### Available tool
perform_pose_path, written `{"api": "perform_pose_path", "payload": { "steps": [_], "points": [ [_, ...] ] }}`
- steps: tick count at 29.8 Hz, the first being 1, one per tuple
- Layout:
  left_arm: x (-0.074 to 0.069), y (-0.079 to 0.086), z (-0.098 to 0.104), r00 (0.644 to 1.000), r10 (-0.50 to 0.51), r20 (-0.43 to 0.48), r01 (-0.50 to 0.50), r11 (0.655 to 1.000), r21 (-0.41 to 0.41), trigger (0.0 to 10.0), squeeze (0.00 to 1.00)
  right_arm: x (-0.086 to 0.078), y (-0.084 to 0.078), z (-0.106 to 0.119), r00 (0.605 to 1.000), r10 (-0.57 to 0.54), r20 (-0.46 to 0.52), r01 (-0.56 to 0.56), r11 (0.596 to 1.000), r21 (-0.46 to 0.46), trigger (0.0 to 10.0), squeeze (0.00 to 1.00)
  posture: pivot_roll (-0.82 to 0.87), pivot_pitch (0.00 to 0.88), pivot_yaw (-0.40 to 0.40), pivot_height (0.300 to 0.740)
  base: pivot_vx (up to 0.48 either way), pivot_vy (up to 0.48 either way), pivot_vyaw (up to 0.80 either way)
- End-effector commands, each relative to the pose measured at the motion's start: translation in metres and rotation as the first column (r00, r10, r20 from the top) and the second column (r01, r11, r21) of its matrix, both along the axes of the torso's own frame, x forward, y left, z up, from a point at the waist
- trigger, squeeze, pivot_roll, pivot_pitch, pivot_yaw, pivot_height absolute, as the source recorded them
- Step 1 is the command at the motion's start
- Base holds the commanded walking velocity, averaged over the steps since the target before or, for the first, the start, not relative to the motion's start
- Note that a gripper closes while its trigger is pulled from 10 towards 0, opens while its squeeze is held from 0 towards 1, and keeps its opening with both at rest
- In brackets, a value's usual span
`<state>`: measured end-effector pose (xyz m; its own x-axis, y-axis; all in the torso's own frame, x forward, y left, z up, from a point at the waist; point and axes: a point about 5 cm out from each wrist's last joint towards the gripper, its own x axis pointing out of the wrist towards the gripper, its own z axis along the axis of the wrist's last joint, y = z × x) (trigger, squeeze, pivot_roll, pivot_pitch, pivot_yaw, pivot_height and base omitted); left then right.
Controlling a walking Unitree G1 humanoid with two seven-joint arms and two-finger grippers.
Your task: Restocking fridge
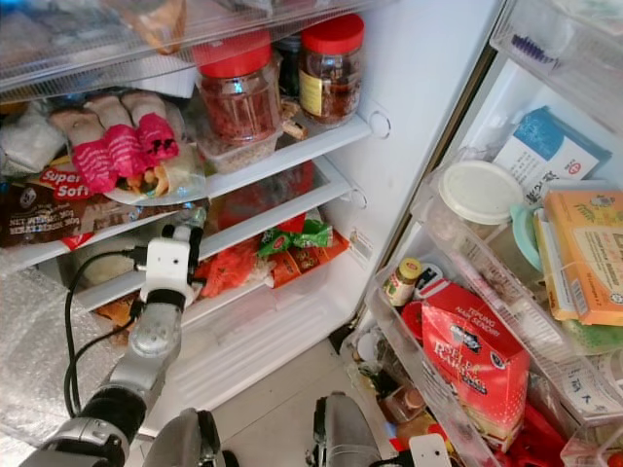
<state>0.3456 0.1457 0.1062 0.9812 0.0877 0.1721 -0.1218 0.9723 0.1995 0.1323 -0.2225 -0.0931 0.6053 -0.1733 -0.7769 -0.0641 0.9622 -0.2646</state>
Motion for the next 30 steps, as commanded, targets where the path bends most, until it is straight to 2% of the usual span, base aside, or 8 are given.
{"api": "perform_pose_path", "payload": {
  "steps": [1, 6, 7, 8, 16, 21, 29, 30],
  "points": [
    [0.0, 0.003, -0.009, 0.997, 0.04, -0.063, -0.042, 0.998, -0.038, 10.0, 0.0, -0.009, -0.002, -0.003, 0.999, -0.018, -0.03, 0.019, 1.0, 0.001, 10.0, 0.0, -0.22, 0.186, -0.062, 0.641, 0.0, 0.0, 0.0],
    [0.002, 0.004, -0.018, 0.989, 0.067, -0.13, -0.081, 0.991, -0.109, 10.0, 0.0, -0.009, -0.001, -0.003, 0.999, -0.022, -0.031, 0.023, 1.0, 0.004, 10.0, 0.0, -0.22, 0.193, -0.062, 0.641, 0.0, 0.0, 0.0],
    [0.001, 0.004, -0.018, 0.99, 0.067, -0.128, -0.081, 0.991, -0.107, 10.0, 0.58, -0.009, -0.001, -0.003, 0.999, -0.022, -0.031, 0.022, 1.0, 0.004, 10.0, 0.0, -0.22, 0.194, -0.063, 0.641, 0.0, 0.0, 0.0],
    [0.001, 0.004, -0.018, 0.99, 0.073, -0.122, -0.087, 0.991, -0.107, 10.0, 1.0, -0.009, -0.001, -0.003, 0.999, -0.021, -0.033, 0.021, 1.0, 0.004, 10.0, 0.0, -0.22, 0.195, -0.063, 0.641, 0.0, 0.0, 0.0],
    [0.001, 0.007, -0.008, 0.996, 0.076, -0.041, -0.08, 0.99, -0.116, 10.0, 1.0, -0.009, -0.001, -0.003, 0.999, -0.02, -0.031, 0.02, 1.0, 0.003, 10.0, 0.0, -0.22, 0.195, -0.063, 0.641, 0.0, 0.0, 0.0],
    [-0.001, 0.004, 0.0, 0.999, 0.042, 0.031, -0.04, 0.996, -0.082, 10.0, 1.0, -0.009, -0.001, -0.003, 0.999, -0.02, -0.028, 0.02, 1.0, 0.004, 10.0, 0.0, -0.22, 0.195, -0.061, 0.641, 0.0, 0.0, 0.0],
    [-0.02, -0.001, 0.002, 0.992, -0.054, 0.117, 0.054, 0.999, -0.003, 10.0, 1.0, -0.009, -0.001, -0.003, 0.999, -0.022, -0.029, 0.022, 1.0, 0.004, 10.0, 0.0, -0.21, 0.192, -0.053, 0.641, 0.0, 0.0, 0.0],
    [-0.027, -0.003, 0.001, 0.988, -0.094, 0.124, 0.093, 0.996, 0.014, 10.0, 1.0, -0.009, -0.001, -0.003, 0.999, -0.022, -0.029, 0.022, 1.0, 0.004, 10.0, 0.0, -0.21, 0.192, -0.051, 0.641, 0.0, 0.0, 0.0]
  ]
}}
